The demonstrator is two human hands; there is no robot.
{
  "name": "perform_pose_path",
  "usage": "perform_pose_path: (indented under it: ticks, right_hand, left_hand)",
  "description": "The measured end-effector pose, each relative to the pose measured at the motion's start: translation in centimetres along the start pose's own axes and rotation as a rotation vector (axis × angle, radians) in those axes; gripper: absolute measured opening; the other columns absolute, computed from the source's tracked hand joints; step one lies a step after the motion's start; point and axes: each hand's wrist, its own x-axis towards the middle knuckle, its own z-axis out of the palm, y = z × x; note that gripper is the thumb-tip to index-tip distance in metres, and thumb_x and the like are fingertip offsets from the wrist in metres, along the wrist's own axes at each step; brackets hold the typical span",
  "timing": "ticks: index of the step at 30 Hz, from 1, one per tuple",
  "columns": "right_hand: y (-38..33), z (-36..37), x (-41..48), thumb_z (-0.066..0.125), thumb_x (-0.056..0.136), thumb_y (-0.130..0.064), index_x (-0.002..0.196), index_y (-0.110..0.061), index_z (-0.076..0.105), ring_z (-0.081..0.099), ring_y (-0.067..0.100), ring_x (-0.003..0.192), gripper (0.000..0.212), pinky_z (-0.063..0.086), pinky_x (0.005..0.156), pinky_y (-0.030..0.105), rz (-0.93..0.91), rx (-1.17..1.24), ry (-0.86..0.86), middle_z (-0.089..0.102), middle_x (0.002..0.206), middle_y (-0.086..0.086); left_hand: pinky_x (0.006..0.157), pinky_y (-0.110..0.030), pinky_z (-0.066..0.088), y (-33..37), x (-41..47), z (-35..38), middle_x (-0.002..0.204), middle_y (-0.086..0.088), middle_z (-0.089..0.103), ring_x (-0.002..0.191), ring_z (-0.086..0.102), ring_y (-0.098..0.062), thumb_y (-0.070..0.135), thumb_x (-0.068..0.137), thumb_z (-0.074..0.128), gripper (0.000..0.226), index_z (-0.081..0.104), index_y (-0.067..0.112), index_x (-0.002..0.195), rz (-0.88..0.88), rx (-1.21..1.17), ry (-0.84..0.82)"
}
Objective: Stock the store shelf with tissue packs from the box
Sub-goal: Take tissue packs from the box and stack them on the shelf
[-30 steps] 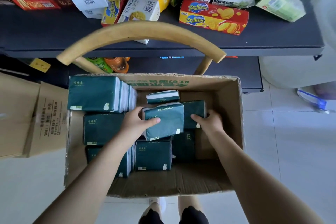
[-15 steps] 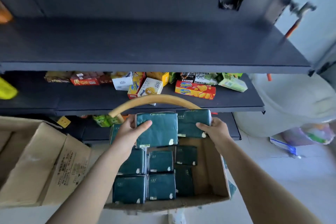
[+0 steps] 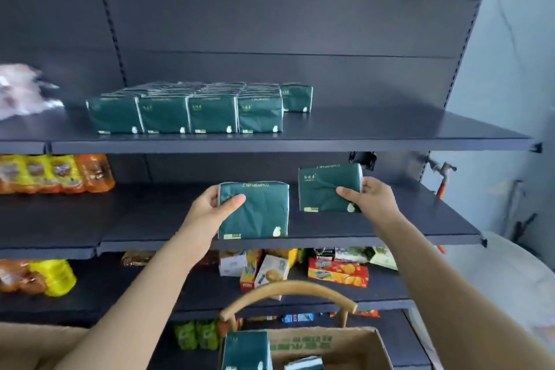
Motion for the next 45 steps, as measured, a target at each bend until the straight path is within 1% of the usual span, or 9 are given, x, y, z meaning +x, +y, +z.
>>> perform_pose_path:
  ticks: [8, 12, 19, 24, 29, 33, 37, 42, 45]
  right_hand:
    - [-7.2, -0.7, 8.8, 0.080, 0.074, -0.016, 0.084, -0.006, 0.058, 0.061, 0.016, 0.066, 0.026, 0.055, 0.060, 0.027, -0.168, 0.028, 0.059, 0.066, 0.085, 0.012]
    - [-8.1, 0.3, 15.8, 0.081, 0.071, -0.018, 0.100, 0.004, 0.058, 0.063, 0.024, 0.080, 0.043, 0.054, 0.085, 0.048, -0.176, 0.020, 0.072, 0.067, 0.102, 0.021]
    - [-7.6, 4.9, 27.8, 0.079, 0.074, -0.018, 0.095, -0.008, 0.062, 0.061, 0.020, 0.076, 0.029, 0.052, 0.076, 0.035, -0.198, -0.092, 0.017, 0.065, 0.085, 0.003]
    - [-6.9, 8.1, 34.4, 0.074, 0.079, -0.024, 0.105, -0.010, 0.064, 0.058, 0.016, 0.080, 0.031, 0.041, 0.070, 0.024, -0.227, -0.240, -0.016, 0.066, 0.094, 0.000]
    - [-7.0, 10.9, 38.1, 0.068, 0.085, -0.025, 0.110, -0.006, 0.061, 0.057, 0.019, 0.079, 0.032, 0.040, 0.068, 0.024, -0.245, -0.339, -0.016, 0.068, 0.102, 0.009]
    - [-6.4, 12.5, 40.0, 0.060, 0.091, -0.023, 0.120, -0.012, 0.048, 0.058, 0.012, 0.061, 0.033, 0.037, 0.052, 0.023, -0.265, -0.420, -0.023, 0.069, 0.097, 0.010]
    - [-6.1, 13.1, 41.4, 0.061, 0.089, -0.024, 0.118, -0.015, 0.050, 0.065, 0.019, 0.070, 0.032, 0.043, 0.061, 0.025, -0.212, -0.383, -0.045, 0.068, 0.093, 0.006]
    - [-6.2, 12.6, 42.2, 0.064, 0.086, -0.021, 0.112, -0.012, 0.060, 0.060, 0.022, 0.069, 0.028, 0.053, 0.078, 0.038, -0.135, -0.261, -0.144, 0.071, 0.087, 0.013]
    - [-7.2, 11.6, 40.1, 0.064, 0.086, -0.027, 0.093, -0.007, 0.061, 0.053, 0.018, 0.062, 0.021, 0.045, 0.065, 0.030, -0.064, -0.300, -0.108, 0.061, 0.066, 0.005]
  left_hand:
    - [0.081, -0.033, 0.053, 7.7, 6.3, 0.4, 0.095, 0.003, 0.071, 0.094, 0.067, -0.018, 0.014, 0.084, 0.066, 0.014, 0.063, 0.019, 0.097, 0.200, -0.027, 0.013]
    - [0.081, -0.032, 0.053, 9.6, 10.7, 2.2, 0.092, 0.005, 0.069, 0.091, 0.066, -0.015, 0.012, 0.085, 0.065, 0.012, 0.062, 0.018, 0.095, 0.253, -0.040, 0.056]
    - [0.068, -0.021, 0.055, 10.4, 18.1, 4.3, 0.088, 0.008, 0.073, 0.090, 0.069, -0.012, 0.014, 0.085, 0.067, 0.012, 0.065, 0.019, 0.096, 0.279, -0.035, 0.144]
    - [0.092, -0.042, 0.051, 9.9, 20.8, 4.6, 0.099, 0.005, 0.073, 0.098, 0.068, -0.016, 0.015, 0.084, 0.067, 0.017, 0.066, 0.021, 0.099, 0.280, -0.012, 0.161]
    - [0.093, -0.042, 0.050, 9.8, 22.4, 4.9, 0.099, 0.005, 0.073, 0.098, 0.068, -0.014, 0.016, 0.081, 0.068, 0.019, 0.066, 0.021, 0.099, 0.286, 0.018, 0.145]
    - [0.090, -0.038, 0.051, 9.5, 23.2, 5.4, 0.098, 0.006, 0.073, 0.096, 0.068, -0.012, 0.017, 0.078, 0.071, 0.023, 0.066, 0.020, 0.100, 0.281, 0.024, 0.106]
    - [0.091, -0.042, 0.051, 9.0, 23.5, 5.5, 0.099, 0.004, 0.073, 0.096, 0.068, -0.013, 0.029, 0.067, 0.082, 0.037, 0.067, 0.020, 0.099, 0.272, 0.021, 0.079]
    - [0.091, -0.041, 0.051, 8.6, 23.4, 5.7, 0.099, 0.003, 0.073, 0.096, 0.069, -0.014, 0.018, 0.076, 0.069, 0.024, 0.067, 0.017, 0.100, 0.261, -0.015, 0.086]
    - [0.088, -0.037, 0.052, 8.7, 23.2, 5.6, 0.098, 0.003, 0.073, 0.094, 0.069, -0.013, 0.011, 0.081, 0.067, 0.020, 0.067, 0.016, 0.101, 0.251, -0.017, 0.088]
